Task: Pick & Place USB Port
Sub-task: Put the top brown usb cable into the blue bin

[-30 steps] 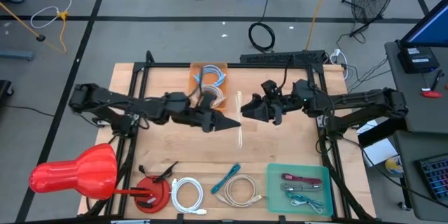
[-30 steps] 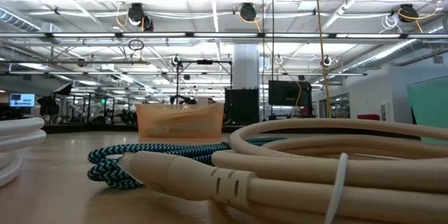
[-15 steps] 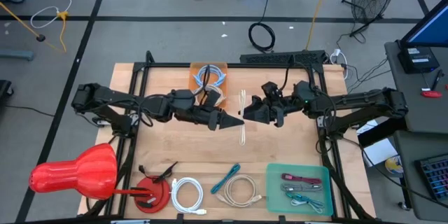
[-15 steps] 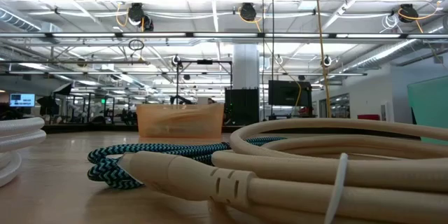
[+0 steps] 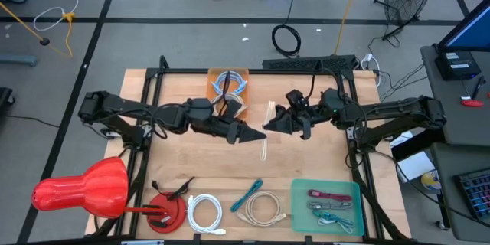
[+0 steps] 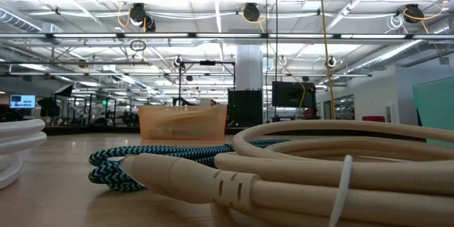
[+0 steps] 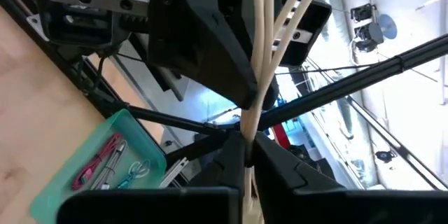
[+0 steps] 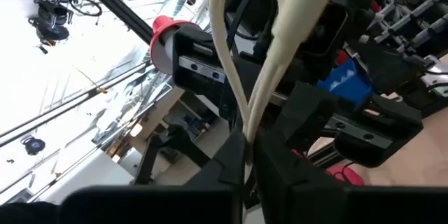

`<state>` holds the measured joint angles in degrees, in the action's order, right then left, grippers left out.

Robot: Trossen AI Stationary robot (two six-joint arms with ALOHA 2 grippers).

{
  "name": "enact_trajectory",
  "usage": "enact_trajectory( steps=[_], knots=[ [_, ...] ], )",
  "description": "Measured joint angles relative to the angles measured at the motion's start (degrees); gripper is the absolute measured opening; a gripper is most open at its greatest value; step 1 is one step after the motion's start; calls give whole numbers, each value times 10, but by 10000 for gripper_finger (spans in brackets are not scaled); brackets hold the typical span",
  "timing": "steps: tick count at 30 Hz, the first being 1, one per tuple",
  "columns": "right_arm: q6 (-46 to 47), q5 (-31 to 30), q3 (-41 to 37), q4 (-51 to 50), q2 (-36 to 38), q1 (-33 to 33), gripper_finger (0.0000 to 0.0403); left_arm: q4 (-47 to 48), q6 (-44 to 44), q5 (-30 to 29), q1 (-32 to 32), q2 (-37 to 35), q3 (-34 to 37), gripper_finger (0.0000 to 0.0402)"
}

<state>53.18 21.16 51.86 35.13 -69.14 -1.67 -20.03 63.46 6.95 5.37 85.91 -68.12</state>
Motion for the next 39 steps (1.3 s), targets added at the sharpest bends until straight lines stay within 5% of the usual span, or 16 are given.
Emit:
enact_trajectory(
  steps=[8,18,27,33,39],
  knots=[
    [27,121,0,-19,5,-13,4,2,-24,99,7,-21,0,65],
    [49,242,0,-101,37,-5,2,20,-64,90,19,-49,0,69],
    [25,430,0,-436,109,25,1,75,-63,84,22,-50,0,69],
    [-25,426,0,-659,151,80,1,95,-64,81,23,-50,0,69],
    [-73,323,0,-795,150,173,0,103,-67,81,20,-50,0,69]
  ],
)
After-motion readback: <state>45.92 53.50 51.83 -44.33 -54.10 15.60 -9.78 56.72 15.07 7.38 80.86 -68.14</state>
